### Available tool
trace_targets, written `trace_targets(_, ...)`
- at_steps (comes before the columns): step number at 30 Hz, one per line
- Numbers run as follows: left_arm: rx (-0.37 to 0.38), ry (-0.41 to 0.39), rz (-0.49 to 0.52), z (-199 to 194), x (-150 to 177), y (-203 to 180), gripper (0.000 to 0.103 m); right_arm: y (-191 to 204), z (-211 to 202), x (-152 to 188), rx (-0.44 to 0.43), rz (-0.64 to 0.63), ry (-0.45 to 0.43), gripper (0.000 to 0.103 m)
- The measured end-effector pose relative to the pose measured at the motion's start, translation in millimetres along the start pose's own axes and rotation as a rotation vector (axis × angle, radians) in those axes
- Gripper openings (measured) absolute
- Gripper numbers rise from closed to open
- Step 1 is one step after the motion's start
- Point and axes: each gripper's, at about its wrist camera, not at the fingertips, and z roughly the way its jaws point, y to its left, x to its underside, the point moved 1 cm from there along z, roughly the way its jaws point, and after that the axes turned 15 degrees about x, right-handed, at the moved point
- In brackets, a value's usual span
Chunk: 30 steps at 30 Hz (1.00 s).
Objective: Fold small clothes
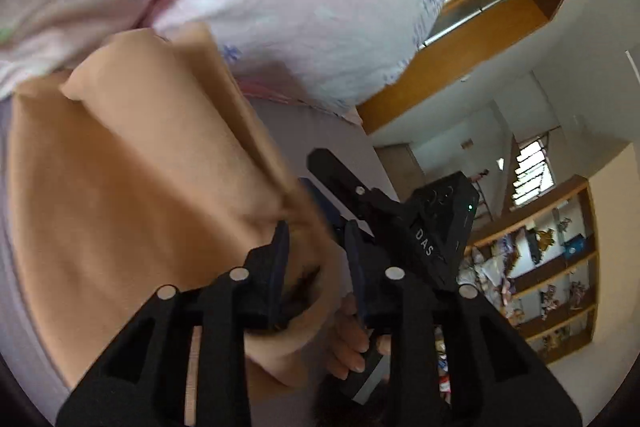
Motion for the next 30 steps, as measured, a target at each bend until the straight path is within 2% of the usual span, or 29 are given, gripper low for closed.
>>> trace_targets(1,0.037,-0.007,-0.015,2.7,-0.6,2.2,0.031,-2.2,0.5,-0.6,0.009,-0.004,0.004,0.084)
trace_targets(3,0.071,-0.046,0.008,-14.7,3.2,-2.5,0.049,-2.8,-0.1,-2.5,0.012,-0.020,0.015,0.084)
trace_targets(4,0.046,-0.073,0.048,-32.3,8.1,-7.6,0.059,-0.6,-1.6,-3.9,0.000,-0.039,0.029,0.084)
trace_targets(5,-0.003,-0.090,0.081,-48.9,14.7,-11.0,0.061,2.8,-3.9,-4.6,-0.013,-0.063,0.040,0.084)
trace_targets(7,-0.103,-0.081,0.149,-71.0,30.9,-16.1,0.062,13.9,-8.5,-4.1,-0.042,-0.126,0.077,0.084)
trace_targets(9,-0.207,-0.057,0.221,-84.8,49.0,-16.2,0.062,25.8,-10.6,-1.5,-0.035,-0.187,0.117,0.080)
trace_targets(11,-0.275,-0.022,0.293,-80.4,64.9,-17.5,0.062,36.3,-15.7,5.6,0.001,-0.251,0.160,0.067)
trace_targets(12,-0.294,-0.006,0.321,-78.5,74.3,-19.1,0.062,39.6,-21.1,10.8,-0.015,-0.278,0.173,0.058)
trace_targets(13,-0.310,0.011,0.354,-75.5,83.4,-21.5,0.064,44.9,-32.9,18.4,-0.034,-0.308,0.171,0.056)
trace_targets(17,-0.336,0.033,0.412,-72.8,100.1,-16.6,0.069,56.2,-72.0,50.4,0.042,-0.450,0.105,0.056)
trace_targets(19,-0.343,0.049,0.391,-65.9,98.6,-7.0,0.069,56.3,-67.8,62.1,0.071,-0.483,0.134,0.055)
trace_targets(20,-0.351,0.061,0.377,-55.7,97.4,0.1,0.069,55.5,-61.7,66.0,0.093,-0.496,0.149,0.049)
trace_targets(21,-0.360,0.070,0.362,-52.3,97.0,7.2,0.069,54.1,-55.3,70.2,0.123,-0.509,0.159,0.015)
trace_targets(22,-0.368,0.081,0.348,-50.1,98.3,11.8,0.068,49.5,-50.9,73.3,0.137,-0.506,0.174,0.009)
trace_targets(26,-0.356,0.116,0.273,-52.6,104.0,31.5,0.060,14.9,-50.7,82.4,0.164,-0.401,0.208,0.009)
trace_targets(28,-0.352,0.133,0.266,-53.7,107.6,32.9,0.060,-1.0,-40.7,88.9,0.174,-0.352,0.262,0.009)
trace_targets(30,-0.352,0.141,0.268,-57.3,110.1,29.8,0.060,-2.8,-41.9,89.9,0.152,-0.348,0.265,0.010)
